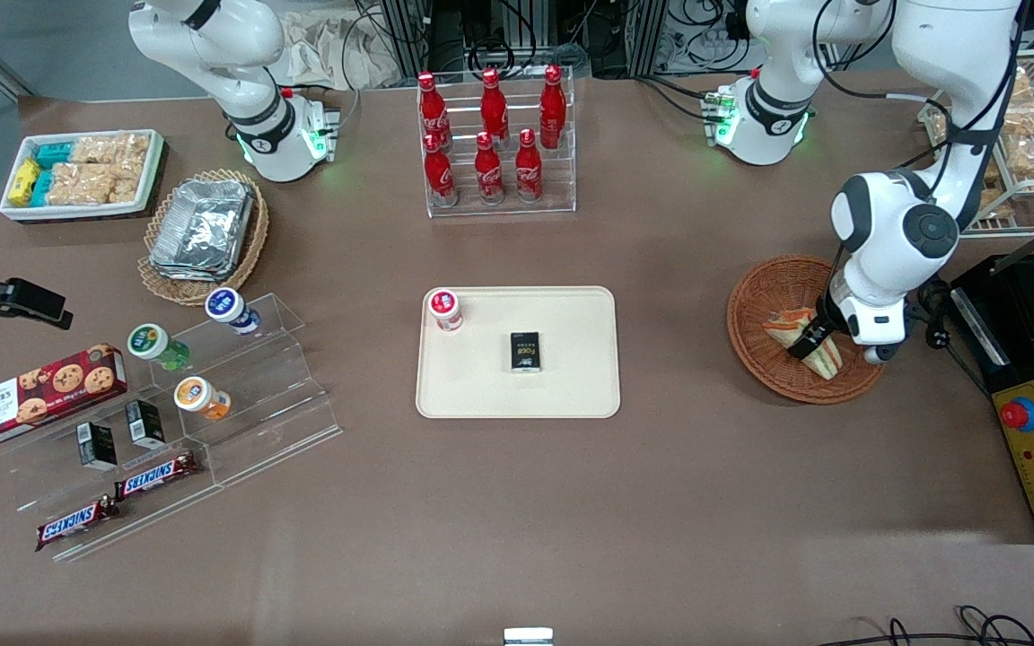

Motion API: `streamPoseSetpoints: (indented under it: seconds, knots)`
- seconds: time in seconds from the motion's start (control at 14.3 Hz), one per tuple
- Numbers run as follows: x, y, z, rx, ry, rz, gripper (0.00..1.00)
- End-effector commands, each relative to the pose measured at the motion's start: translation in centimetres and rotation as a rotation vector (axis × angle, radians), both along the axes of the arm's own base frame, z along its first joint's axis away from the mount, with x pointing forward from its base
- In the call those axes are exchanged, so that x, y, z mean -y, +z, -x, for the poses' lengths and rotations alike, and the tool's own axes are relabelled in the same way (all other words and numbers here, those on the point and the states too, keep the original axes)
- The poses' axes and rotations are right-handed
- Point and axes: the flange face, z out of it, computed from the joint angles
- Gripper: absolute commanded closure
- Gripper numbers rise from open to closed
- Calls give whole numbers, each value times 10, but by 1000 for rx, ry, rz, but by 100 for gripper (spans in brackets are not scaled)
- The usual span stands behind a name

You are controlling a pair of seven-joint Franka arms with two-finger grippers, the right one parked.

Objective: Place sandwich from basket to tray
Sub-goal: 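Close the left gripper on the wrapped sandwich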

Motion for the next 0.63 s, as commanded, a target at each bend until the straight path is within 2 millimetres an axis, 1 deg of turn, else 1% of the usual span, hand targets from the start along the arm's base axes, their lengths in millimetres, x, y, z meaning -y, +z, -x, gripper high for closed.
streamPoseSetpoints:
  seconds: [0.0,0.07,0.21,0.35,0.56]
  knots:
    - [4,-1,5,40,7,-3,100]
    - [3,5,3,51,-4,-3,100]
    - [5,24,1,58,-18,-2,100]
    - [7,50,-5,32,-90,0,100]
    - [6,96,-11,80,-189,-4,100]
